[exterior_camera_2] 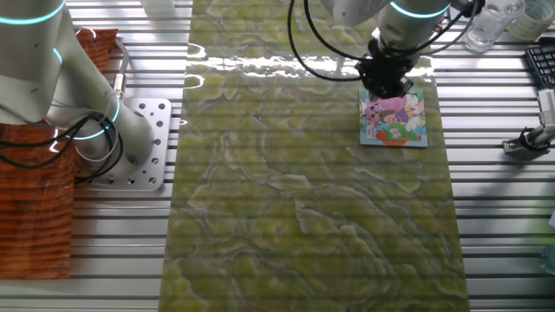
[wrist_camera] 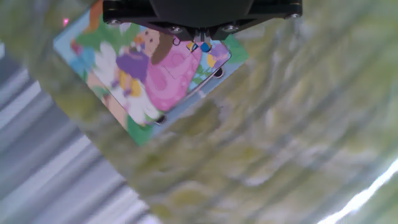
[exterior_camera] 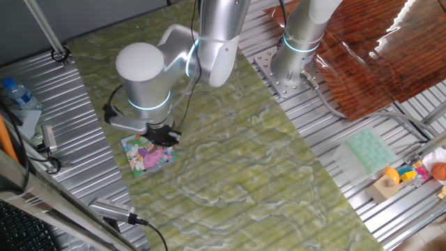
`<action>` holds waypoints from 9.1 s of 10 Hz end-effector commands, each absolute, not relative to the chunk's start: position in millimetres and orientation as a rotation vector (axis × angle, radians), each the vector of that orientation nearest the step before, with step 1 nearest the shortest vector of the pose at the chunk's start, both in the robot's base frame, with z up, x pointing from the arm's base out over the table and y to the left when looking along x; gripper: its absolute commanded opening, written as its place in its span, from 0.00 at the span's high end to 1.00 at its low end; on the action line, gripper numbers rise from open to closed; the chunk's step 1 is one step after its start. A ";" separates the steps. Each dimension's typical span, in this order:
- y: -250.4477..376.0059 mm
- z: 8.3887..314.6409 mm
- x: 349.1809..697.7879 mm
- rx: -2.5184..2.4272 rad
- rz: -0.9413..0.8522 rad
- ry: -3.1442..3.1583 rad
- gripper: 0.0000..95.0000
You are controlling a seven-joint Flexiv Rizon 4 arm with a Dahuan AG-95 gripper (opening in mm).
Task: Assemble one piece of a puzzle
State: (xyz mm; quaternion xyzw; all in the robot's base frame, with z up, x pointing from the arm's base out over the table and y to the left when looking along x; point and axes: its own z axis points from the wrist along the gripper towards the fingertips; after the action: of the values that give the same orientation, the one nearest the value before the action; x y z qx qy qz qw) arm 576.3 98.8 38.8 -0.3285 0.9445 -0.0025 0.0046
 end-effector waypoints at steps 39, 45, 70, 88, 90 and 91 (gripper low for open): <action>89.1 13.5 544.0 0.000 0.145 3.205 1.00; 91.1 13.4 546.4 0.000 0.145 3.192 1.00; 108.7 17.9 559.1 0.127 0.248 3.223 1.00; 111.2 14.0 559.6 0.120 0.255 3.232 1.00; 111.6 13.1 559.8 0.122 0.254 3.231 1.00; 111.6 13.0 559.8 0.123 0.252 3.231 1.00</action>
State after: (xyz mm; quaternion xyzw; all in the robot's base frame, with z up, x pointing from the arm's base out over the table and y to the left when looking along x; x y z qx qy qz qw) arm 559.7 111.7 13.0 0.0378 0.9950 0.0778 -0.0508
